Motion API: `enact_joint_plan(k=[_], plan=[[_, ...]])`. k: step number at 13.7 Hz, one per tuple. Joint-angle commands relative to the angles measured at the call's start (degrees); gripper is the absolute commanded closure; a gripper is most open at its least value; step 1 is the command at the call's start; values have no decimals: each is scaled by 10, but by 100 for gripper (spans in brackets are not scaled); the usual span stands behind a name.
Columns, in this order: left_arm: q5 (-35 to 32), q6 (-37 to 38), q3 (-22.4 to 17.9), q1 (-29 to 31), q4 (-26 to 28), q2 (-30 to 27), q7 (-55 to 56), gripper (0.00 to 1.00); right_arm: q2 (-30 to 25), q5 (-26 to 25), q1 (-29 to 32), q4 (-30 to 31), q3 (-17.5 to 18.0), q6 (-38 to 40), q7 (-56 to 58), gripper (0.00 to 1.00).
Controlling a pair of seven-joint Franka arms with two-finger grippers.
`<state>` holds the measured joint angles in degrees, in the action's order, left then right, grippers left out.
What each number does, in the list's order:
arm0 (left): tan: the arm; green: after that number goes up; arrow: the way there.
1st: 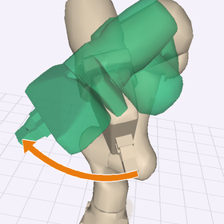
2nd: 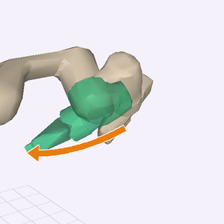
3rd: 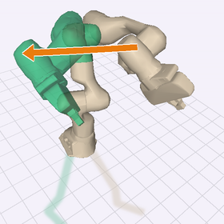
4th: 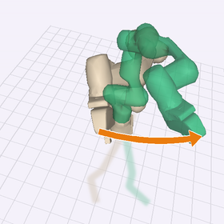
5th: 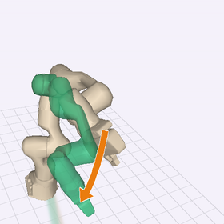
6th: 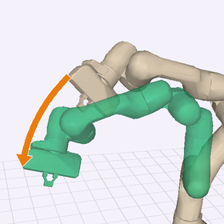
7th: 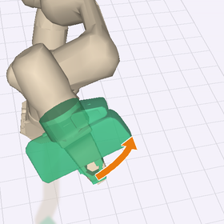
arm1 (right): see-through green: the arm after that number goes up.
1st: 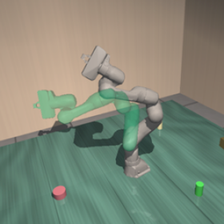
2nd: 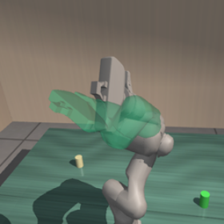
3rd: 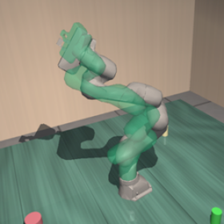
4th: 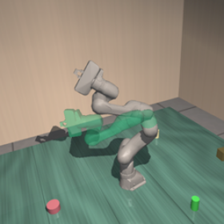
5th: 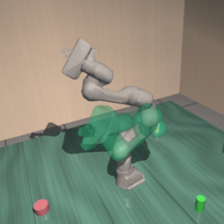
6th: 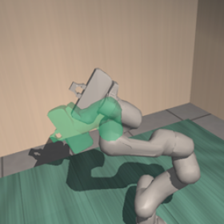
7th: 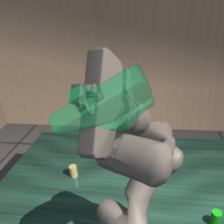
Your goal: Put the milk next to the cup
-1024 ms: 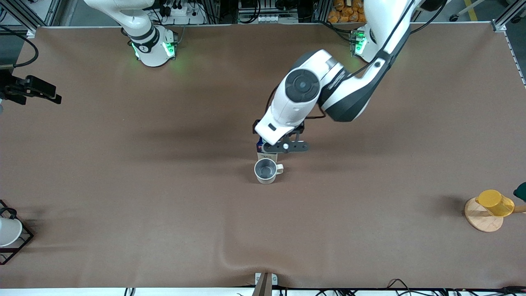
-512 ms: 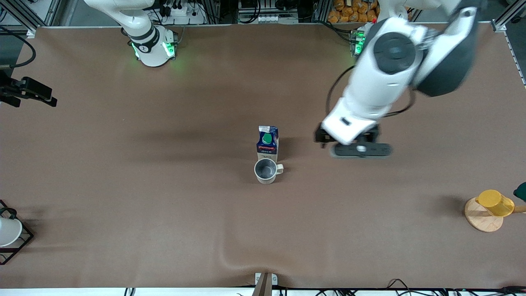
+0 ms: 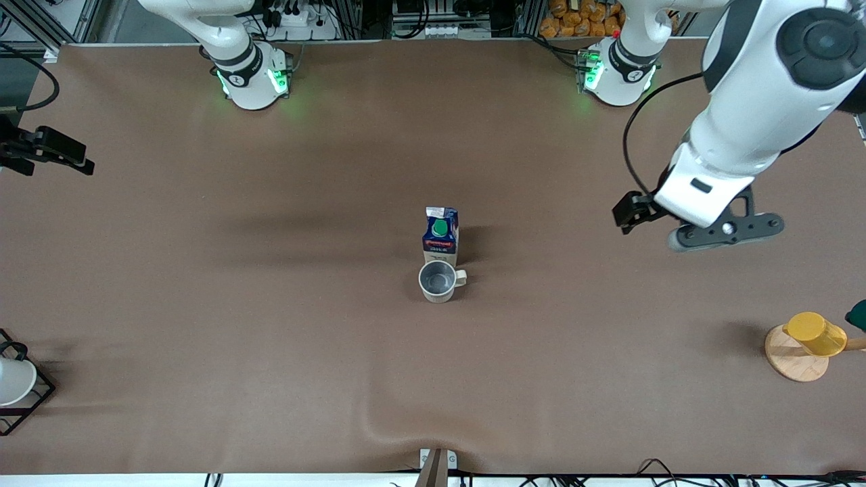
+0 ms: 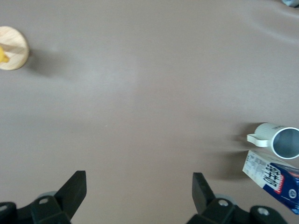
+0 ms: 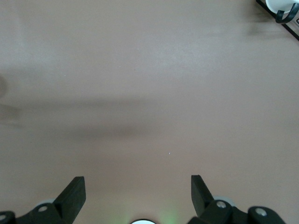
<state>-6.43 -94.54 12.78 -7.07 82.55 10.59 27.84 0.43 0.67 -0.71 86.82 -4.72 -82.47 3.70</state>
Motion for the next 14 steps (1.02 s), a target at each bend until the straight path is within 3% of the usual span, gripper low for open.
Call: enact_joint_plan(k=[1, 5, 8, 14], plan=[[-3, -21, 8, 29, 60, -49, -23, 0, -2, -2, 5, -2, 8, 3, -8, 0], [9, -20, 8, 88, 60, -57, -111, 0, -2, -5, 7, -2, 7, 1, -8, 0], [69, 25, 8, 116, 60, -72, -98, 0, -1, -2, 5, -2, 7, 0, -8, 0], [32, 34, 1, 118, 29, -65, -135, 0, -1, -4, 6, -2, 7, 3, -8, 0]])
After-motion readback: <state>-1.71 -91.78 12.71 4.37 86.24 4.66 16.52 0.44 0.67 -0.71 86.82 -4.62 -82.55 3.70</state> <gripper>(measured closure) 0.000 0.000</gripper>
